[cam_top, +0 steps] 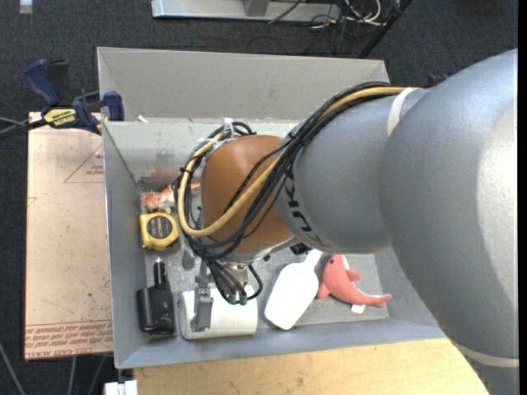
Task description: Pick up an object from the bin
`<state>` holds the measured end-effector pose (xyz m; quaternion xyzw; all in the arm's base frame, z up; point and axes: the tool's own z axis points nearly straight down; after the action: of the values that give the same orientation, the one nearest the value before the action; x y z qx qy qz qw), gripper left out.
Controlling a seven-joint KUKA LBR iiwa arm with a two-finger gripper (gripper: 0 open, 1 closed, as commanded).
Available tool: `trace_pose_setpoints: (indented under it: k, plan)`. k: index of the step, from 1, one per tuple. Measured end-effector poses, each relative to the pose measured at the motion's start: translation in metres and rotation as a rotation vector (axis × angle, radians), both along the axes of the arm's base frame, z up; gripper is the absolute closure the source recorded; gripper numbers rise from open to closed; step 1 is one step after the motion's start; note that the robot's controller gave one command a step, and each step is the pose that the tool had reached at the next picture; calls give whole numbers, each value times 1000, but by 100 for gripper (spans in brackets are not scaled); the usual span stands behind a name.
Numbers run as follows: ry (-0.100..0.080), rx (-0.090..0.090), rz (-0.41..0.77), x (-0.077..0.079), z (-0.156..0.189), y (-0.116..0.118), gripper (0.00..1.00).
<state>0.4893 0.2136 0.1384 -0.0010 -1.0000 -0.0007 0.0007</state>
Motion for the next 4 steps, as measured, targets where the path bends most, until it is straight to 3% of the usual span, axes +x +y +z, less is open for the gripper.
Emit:
trace_pose_setpoints:
  k: [1, 2, 3, 4]
  plan:
    - [0, 0, 0, 0, 0, 0, 0]
    - [-3, 3, 30, 4, -23, -43, 0]
    - [-7, 1, 2, -4, -67, -57, 100]
    - [-7, 2, 1, -4, -67, -57, 100]
